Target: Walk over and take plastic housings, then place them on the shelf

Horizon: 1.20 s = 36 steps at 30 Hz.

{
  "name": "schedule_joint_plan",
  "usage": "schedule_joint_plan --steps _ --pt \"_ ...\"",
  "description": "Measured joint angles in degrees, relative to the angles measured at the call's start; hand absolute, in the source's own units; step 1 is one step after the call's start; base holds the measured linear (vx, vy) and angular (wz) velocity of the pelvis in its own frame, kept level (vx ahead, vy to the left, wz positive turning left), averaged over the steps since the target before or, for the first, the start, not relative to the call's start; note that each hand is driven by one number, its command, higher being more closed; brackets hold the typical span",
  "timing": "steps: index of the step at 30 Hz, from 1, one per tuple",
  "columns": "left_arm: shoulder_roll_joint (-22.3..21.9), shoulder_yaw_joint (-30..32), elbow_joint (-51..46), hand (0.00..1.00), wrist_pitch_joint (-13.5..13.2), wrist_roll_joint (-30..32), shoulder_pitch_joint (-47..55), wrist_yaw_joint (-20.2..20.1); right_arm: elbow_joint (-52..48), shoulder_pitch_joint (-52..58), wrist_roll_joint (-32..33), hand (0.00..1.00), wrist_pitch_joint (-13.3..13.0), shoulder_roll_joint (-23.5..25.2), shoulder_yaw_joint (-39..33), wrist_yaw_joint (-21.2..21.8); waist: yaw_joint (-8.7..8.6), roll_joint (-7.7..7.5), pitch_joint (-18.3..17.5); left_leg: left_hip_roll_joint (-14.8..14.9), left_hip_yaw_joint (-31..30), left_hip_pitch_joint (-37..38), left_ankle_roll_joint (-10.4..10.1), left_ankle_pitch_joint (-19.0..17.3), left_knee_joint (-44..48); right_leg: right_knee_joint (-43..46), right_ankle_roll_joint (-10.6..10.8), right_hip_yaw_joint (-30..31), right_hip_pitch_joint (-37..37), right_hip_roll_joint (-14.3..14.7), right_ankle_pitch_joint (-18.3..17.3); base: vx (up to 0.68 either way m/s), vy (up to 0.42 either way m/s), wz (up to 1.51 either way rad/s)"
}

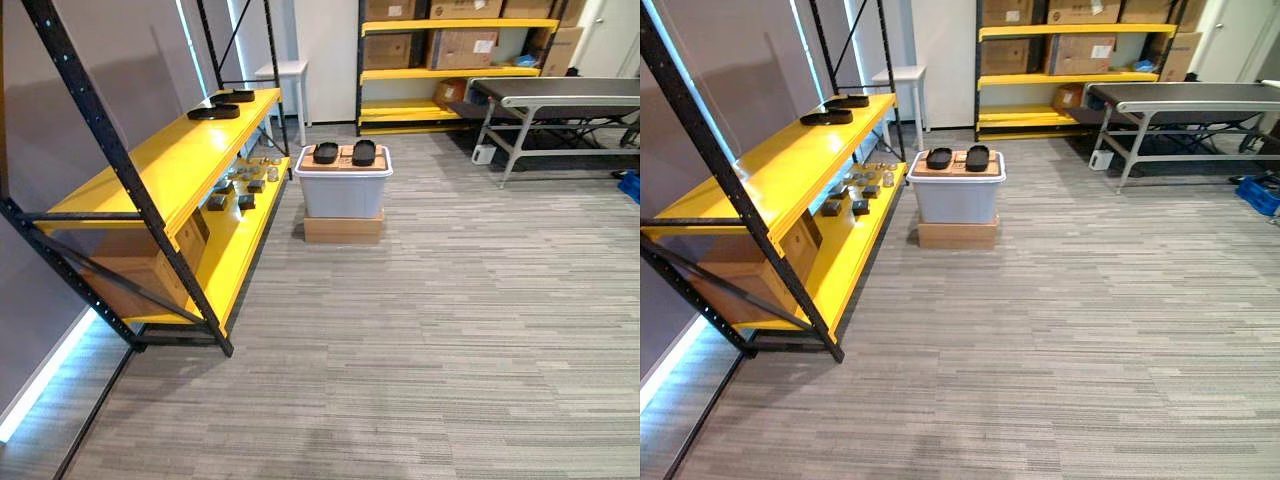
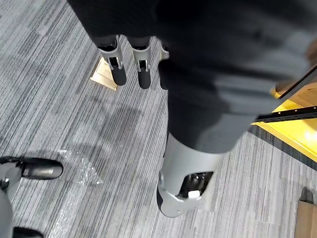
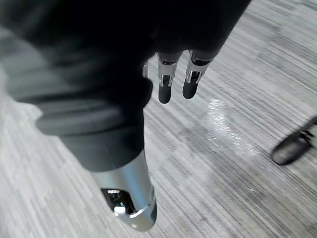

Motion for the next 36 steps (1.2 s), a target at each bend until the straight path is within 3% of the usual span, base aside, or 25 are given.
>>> schedule_joint_plan --steps 13,19,36 --pt "-5.73 -1.24 0.06 0.00 -0.51 -2.15 3.45 0.27 1.23 0.47 0.09 0.00 -0.34 2.95 -0.08 -1.04 -0.44 0.05 -0.06 0.19 4.32 2.40 -0.83 -0.60 -0.65 -0.01 -0.12 1.21 1.36 0.02 -0.27 -0.02 0.010 -0.10" --pt "-6.45 -5.07 0.01 0.00 -0.58 -0.77 4.50 1.22 1.95 1.46 2.32 0.00 -0.33 5.82 -0.04 -1.18 -0.62 -0.08 -0.48 0.17 4.50 2.74 0.09 0.01 -1.91 -0.09 -0.13 1.10 1.21 0.14 -0.26 -0.03 -0.009 -0.02" --pt "-7.08 -5.02 -0.12 0.00 -0.58 0.21 4.89 2.59 3.26 0.62 2.19 0.00 -0.31 7.32 1.31 -1.21 -0.55 -0.73 -0.41 -0.06 4.36 3.47 0.41 0.29 -3.84 -0.93 -0.10 0.26 1.37 0.09 -0.25 -0.01 -0.004 0.00"
